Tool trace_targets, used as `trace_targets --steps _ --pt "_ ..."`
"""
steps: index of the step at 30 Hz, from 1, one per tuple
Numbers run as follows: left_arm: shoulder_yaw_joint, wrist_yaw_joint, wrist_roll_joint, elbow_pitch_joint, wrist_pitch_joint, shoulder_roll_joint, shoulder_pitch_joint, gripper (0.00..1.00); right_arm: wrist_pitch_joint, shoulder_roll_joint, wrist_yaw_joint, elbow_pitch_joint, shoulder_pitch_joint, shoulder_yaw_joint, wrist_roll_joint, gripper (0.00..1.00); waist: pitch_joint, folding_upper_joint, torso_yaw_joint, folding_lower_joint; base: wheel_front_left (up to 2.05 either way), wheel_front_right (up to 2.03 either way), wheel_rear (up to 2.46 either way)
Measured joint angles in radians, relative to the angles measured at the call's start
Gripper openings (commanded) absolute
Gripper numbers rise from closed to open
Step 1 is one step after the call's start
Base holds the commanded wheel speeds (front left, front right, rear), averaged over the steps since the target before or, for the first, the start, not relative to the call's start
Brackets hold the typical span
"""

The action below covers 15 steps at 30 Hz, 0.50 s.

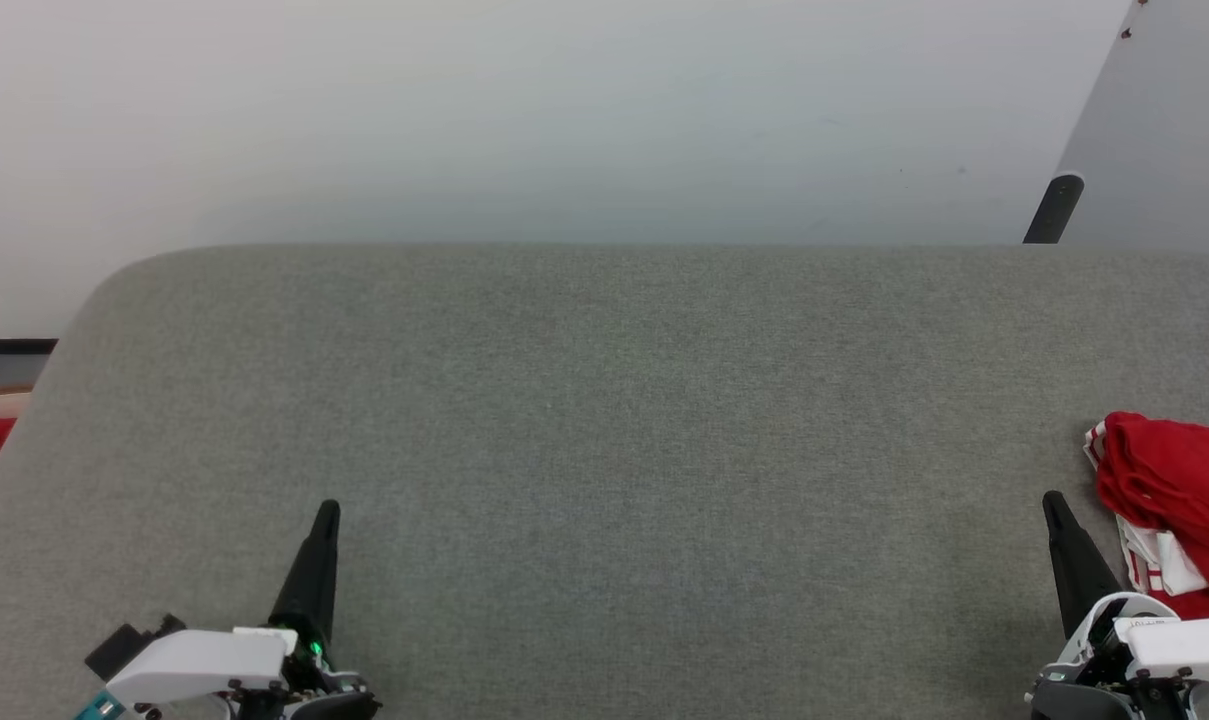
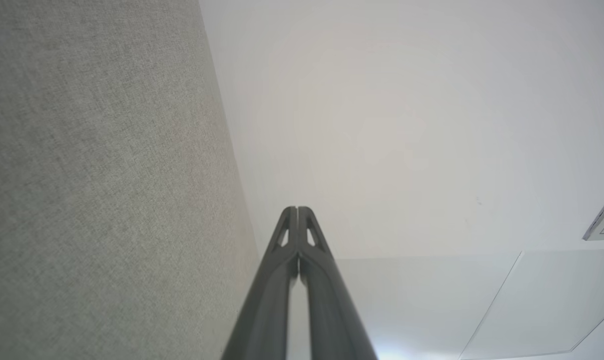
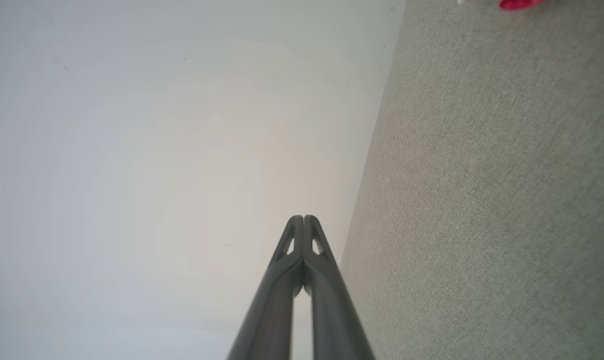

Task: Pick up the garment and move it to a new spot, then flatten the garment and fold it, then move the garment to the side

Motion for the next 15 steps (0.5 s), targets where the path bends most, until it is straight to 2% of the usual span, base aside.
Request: trace_targets --steps 15 --pt "0.005 0.000 -0.050 0.005 0.015 -0.006 -0.009 0.00 0.008 0.003 0.000 0.007 -0.015 -0.002 0.051 0.00 0.002 0.0000 -0.003 -0.0001 0.00 0.00 0.00"
